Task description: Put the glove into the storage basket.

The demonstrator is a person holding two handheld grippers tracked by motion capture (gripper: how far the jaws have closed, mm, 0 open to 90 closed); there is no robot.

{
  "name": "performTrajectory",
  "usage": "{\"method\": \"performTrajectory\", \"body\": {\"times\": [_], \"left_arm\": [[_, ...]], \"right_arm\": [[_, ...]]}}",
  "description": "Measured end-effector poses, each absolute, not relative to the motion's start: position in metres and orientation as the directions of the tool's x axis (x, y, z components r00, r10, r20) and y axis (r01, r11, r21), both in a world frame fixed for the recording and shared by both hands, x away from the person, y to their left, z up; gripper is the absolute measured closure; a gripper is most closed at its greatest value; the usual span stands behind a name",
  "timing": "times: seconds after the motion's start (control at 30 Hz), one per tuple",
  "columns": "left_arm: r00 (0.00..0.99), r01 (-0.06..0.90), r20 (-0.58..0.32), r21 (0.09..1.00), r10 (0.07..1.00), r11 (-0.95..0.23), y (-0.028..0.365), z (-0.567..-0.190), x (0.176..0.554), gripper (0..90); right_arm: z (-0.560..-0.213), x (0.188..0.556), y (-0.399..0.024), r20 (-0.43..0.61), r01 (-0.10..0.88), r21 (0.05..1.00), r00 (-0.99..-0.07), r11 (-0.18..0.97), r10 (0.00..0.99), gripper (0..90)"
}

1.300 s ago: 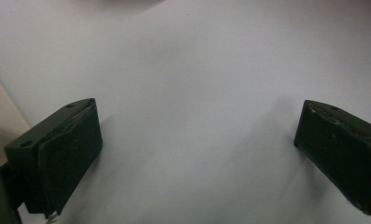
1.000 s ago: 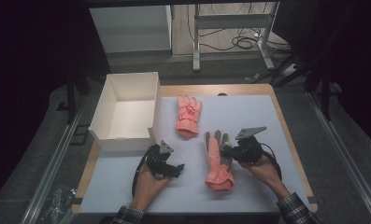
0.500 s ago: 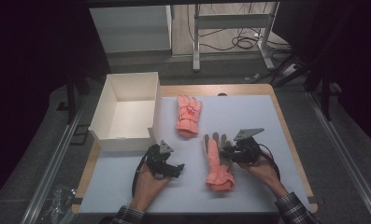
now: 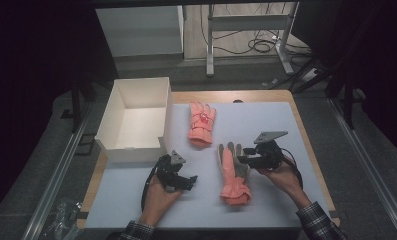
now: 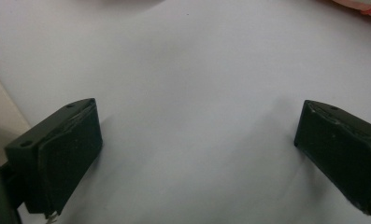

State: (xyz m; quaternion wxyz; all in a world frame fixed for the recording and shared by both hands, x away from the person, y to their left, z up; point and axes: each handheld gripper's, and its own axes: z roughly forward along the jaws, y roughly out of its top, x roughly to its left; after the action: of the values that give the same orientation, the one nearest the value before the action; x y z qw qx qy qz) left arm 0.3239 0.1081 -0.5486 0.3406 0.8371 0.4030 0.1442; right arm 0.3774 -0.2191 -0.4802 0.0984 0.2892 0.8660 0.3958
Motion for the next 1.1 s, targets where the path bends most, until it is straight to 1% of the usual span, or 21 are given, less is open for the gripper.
{"method": "performTrajectory", "body": {"times": [0.47,0.53,0.6,0.77,1.1], "left_arm": [[0.632,0.579,-0.036,0.686,0.774,-0.441,0.108,-0.549,0.324,0.9],[0.634,0.577,-0.033,0.686,0.773,-0.443,0.108,-0.549,0.324,0.9],[0.634,0.576,-0.033,0.686,0.773,-0.443,0.108,-0.549,0.324,1.0],[0.634,0.577,-0.034,0.686,0.773,-0.443,0.108,-0.549,0.324,1.0],[0.633,0.579,-0.036,0.686,0.774,-0.441,0.108,-0.549,0.324,1.0]], "right_arm": [[-0.464,0.396,-0.207,0.069,0.428,0.756,-0.804,0.495,0.591,54.1],[-0.461,0.399,-0.204,0.058,0.419,0.759,-0.806,0.498,0.589,54.1],[-0.459,0.403,-0.2,0.047,0.415,0.761,-0.802,0.499,0.595,53.4],[-0.456,0.414,-0.189,0.036,0.411,0.763,-0.798,0.499,0.601,47.5],[-0.456,0.433,-0.171,0.056,0.428,0.76,-0.794,0.49,0.605,44.7]]}}
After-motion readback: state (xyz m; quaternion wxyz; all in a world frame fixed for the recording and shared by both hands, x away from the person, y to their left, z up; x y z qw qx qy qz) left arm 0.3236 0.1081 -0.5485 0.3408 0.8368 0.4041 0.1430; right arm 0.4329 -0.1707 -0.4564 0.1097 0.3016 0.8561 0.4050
